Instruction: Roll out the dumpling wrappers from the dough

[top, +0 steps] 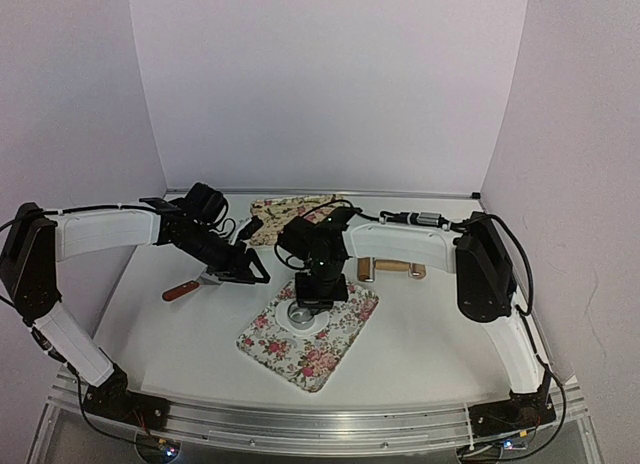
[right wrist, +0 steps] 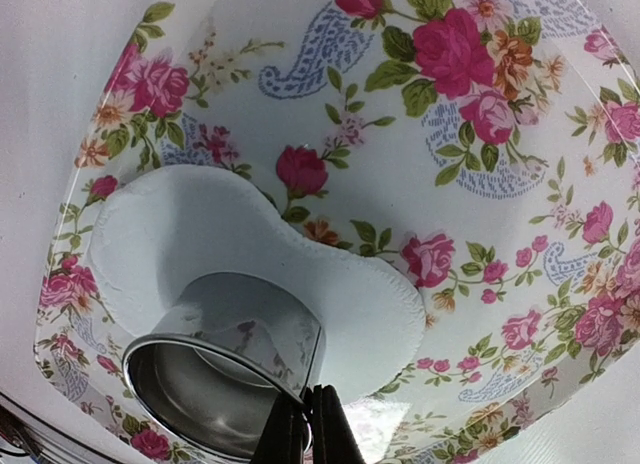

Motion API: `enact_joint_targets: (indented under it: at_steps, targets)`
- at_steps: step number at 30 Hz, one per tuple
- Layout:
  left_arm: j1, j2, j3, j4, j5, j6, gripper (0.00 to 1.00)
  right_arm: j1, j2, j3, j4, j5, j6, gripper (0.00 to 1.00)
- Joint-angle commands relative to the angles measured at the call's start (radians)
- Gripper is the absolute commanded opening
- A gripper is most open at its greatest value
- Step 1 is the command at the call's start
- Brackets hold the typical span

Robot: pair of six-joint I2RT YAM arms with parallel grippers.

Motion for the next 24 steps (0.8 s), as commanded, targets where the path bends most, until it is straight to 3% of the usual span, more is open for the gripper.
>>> enact_joint_targets:
  at_steps: [1, 24]
  targets:
    - [0.000, 0.002, 0.000, -0.003, 0.011, 0.023, 0.47, 0.003, 0.032, 0.003, -0.016, -0.002, -0.002, 0.00]
    - [-0.054, 0.122, -0.069, 0.181, 0.150, -0.075, 0.44, 0.015, 0.126, -0.018, -0.095, 0.002, 0.011, 0.00]
